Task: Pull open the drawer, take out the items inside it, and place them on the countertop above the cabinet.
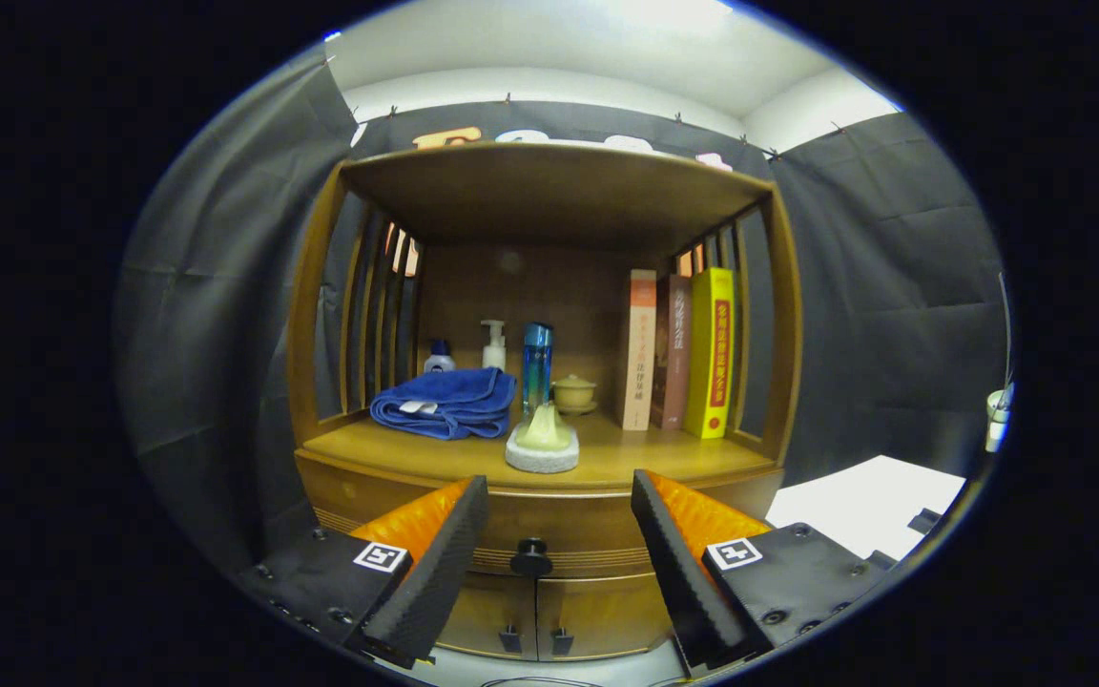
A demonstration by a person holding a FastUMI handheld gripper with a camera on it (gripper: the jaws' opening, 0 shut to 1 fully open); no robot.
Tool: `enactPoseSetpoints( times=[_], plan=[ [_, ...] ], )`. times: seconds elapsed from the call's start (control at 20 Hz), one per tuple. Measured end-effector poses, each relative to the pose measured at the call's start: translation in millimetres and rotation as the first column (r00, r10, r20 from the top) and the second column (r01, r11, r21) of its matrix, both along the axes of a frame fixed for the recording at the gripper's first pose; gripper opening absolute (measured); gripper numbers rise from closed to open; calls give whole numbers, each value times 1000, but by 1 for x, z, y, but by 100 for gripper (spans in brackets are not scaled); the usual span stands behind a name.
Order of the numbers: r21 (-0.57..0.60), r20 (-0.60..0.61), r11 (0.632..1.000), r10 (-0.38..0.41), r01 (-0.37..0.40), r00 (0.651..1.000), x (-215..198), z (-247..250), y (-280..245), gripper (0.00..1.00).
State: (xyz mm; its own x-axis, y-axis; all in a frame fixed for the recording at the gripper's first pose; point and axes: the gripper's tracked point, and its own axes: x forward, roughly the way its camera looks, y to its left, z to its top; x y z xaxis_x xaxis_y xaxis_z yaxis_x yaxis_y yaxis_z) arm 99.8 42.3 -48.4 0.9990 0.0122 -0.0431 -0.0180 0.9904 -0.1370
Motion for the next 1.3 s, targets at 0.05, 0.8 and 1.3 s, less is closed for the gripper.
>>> enactPoseSetpoints(
  times=[0.05,0.8,1.3],
  plan=[
    [3,0,1000,-7,7,1000,-7,10,-3,98],
    [21,160,999,28,-32,987,-60,114,9,98],
    [65,124,997,44,-53,991,-52,92,5,98]
  ],
)
